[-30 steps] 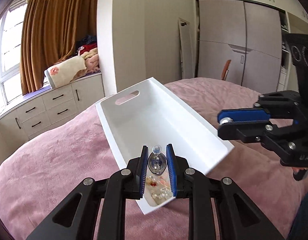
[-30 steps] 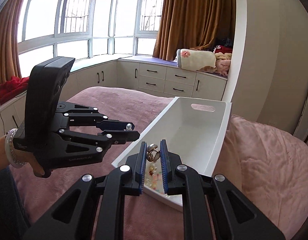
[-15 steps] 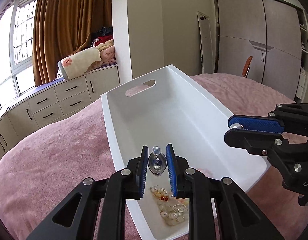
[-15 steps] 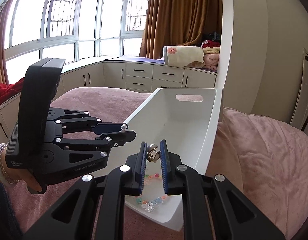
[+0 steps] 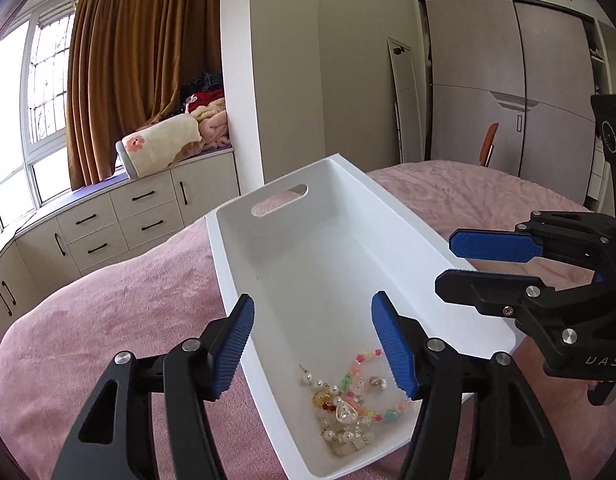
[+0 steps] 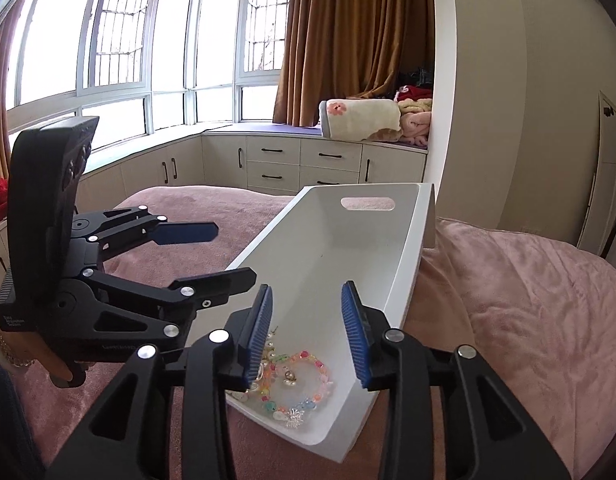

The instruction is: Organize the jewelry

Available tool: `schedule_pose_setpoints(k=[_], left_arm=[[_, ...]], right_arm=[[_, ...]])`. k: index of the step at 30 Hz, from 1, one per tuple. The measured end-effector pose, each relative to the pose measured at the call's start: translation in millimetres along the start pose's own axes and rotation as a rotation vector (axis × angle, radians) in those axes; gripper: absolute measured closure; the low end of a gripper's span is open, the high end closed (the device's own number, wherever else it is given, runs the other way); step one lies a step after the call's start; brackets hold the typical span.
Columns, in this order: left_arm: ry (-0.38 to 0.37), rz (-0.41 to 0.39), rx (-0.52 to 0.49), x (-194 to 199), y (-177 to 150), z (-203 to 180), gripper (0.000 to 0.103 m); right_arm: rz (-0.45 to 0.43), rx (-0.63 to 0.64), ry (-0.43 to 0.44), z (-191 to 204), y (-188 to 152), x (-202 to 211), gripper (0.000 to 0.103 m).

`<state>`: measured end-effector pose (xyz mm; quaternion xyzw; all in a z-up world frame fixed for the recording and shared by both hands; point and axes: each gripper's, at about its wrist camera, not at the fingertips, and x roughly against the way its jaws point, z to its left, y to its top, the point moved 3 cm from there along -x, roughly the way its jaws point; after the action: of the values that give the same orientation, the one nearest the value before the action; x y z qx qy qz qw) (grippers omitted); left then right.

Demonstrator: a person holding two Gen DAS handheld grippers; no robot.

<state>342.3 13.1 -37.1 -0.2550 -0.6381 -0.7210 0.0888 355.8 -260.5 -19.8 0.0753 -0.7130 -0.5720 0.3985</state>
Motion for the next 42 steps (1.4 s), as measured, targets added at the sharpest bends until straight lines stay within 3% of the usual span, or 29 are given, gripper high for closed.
schedule_pose_setpoints(k=[2,4,7,12,14,20,24,29,32,42], left_arm=[[0.020,-0.030,0.016,9.7,5.1,4.8,0.024],[0.051,-0.057,0.034,19.5,9.4,10.6,0.020],[0.069,-0.083,0.073,33.5,14.6,18.7,0.012],[0.116,-0.108,0.077,58.8,24.0,21.8,0.008],[0.127,-0.115,0.077,69.8,28.0,21.0,0.003],[0.149,-0.052,0.105,95.8,30.4,23.3,0.003],[0.175,-0.029,0.090,113.9,15.2,23.7,0.003],[0.177,0.000,0.089,132.2,-7.0,20.2,0.003],[0.231,0.030,0.110,136.0,-12.9,21.3,0.003],[0.204,0.051,0.164,138.9,-19.3,20.1,0.003]], right_arm=[[-0.018,0.000,-0.015,0.5,3.9,6.3,0.052],[-0.039,-0.005,-0.029,1.1,8.7,13.8,0.036],[-0.074,-0.022,-0.058,6.6,17.5,29.2,0.021],[-0.088,-0.027,-0.150,22.7,30.4,55.9,0.005],[-0.080,-0.029,-0.177,31.0,33.9,65.2,0.005],[-0.002,-0.056,-0.231,54.9,36.3,82.2,0.005],[0.000,-0.035,-0.296,66.3,27.7,87.6,0.005],[0.085,0.046,-0.352,75.1,12.8,82.1,0.005],[0.138,0.050,-0.347,79.5,4.8,76.2,0.005],[0.158,0.044,-0.357,87.7,-0.4,77.4,0.005]])
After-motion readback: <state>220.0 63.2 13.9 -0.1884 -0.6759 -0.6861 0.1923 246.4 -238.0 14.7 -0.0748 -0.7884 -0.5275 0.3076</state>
